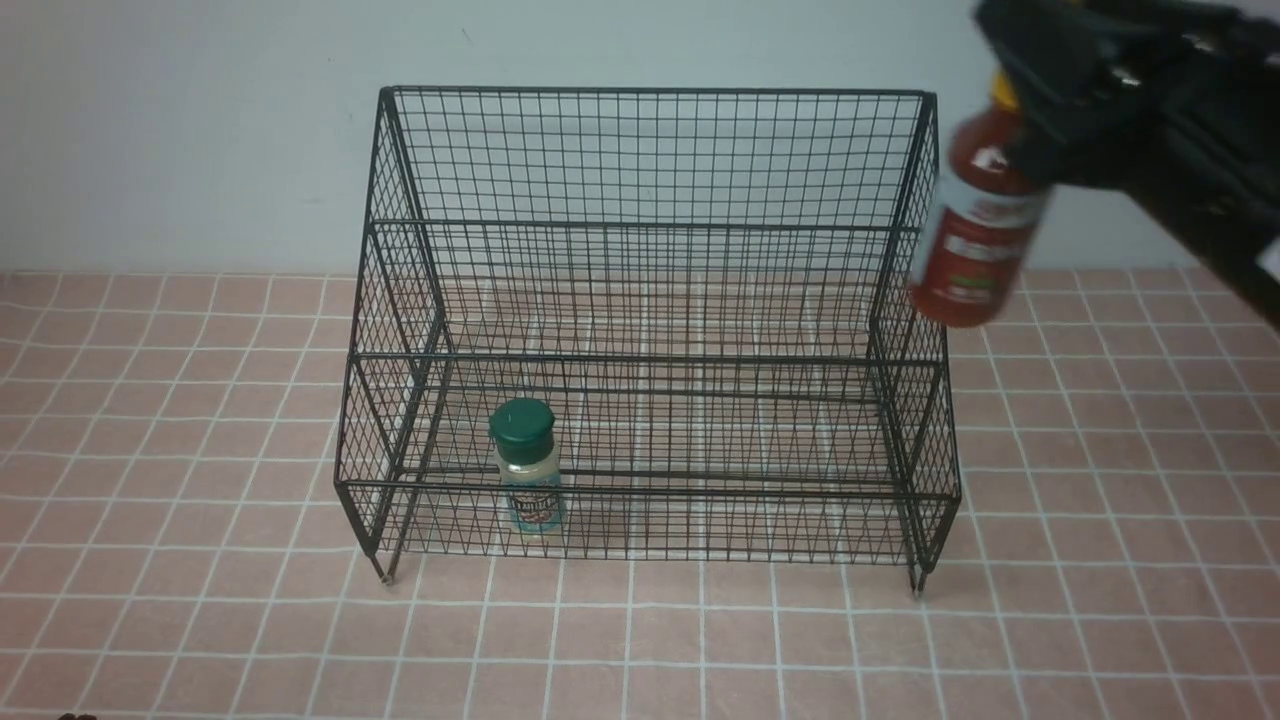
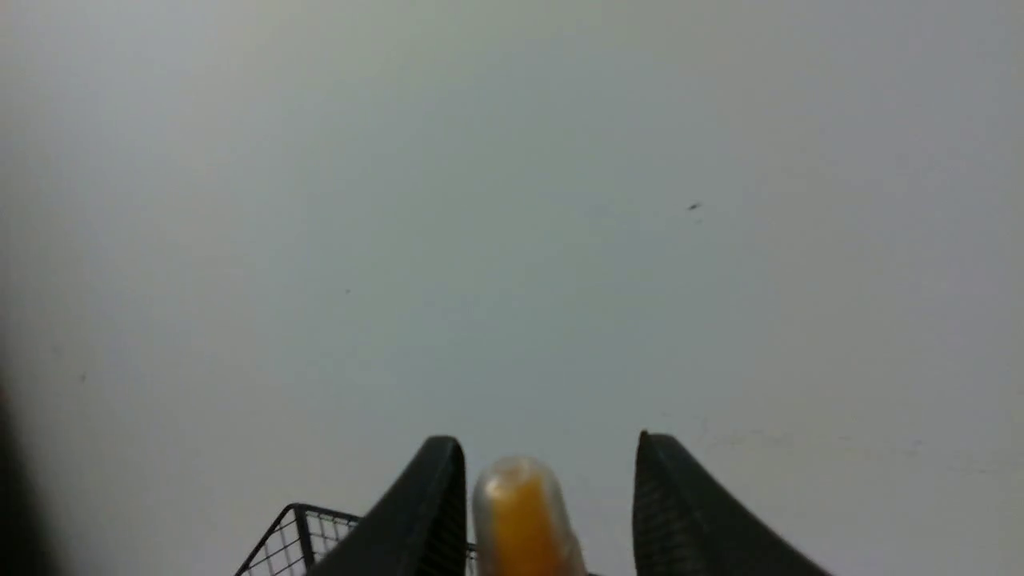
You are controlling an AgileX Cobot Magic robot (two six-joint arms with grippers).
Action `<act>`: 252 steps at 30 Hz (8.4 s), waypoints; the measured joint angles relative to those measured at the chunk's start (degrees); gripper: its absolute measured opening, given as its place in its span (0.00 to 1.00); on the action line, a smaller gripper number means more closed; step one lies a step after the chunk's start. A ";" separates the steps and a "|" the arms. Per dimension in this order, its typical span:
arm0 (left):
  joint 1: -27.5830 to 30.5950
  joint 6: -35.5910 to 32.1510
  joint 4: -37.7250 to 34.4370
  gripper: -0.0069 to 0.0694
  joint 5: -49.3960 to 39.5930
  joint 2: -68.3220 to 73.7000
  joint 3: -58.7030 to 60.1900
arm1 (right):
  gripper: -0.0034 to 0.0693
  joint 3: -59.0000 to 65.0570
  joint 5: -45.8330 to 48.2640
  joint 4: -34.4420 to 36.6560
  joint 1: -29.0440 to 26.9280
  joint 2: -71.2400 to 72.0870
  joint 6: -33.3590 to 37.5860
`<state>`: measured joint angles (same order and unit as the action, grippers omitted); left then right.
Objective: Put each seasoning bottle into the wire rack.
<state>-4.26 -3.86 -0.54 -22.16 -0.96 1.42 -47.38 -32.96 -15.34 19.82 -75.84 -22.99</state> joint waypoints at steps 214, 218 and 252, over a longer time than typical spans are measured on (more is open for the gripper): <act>0.00 0.00 0.00 0.08 0.02 0.00 0.00 | 0.03 48.71 53.75 13.99 -16.47 76.52 17.04; 0.00 0.00 0.00 0.08 0.02 0.00 0.00 | 0.03 48.71 53.75 13.99 -16.47 76.52 17.04; 0.00 0.00 0.00 0.08 0.02 0.00 0.00 | 0.03 48.71 53.75 13.99 -16.47 76.52 17.07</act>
<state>-4.26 -3.86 -0.54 -22.14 -0.96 1.42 1.33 20.80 -1.35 3.35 0.68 -5.92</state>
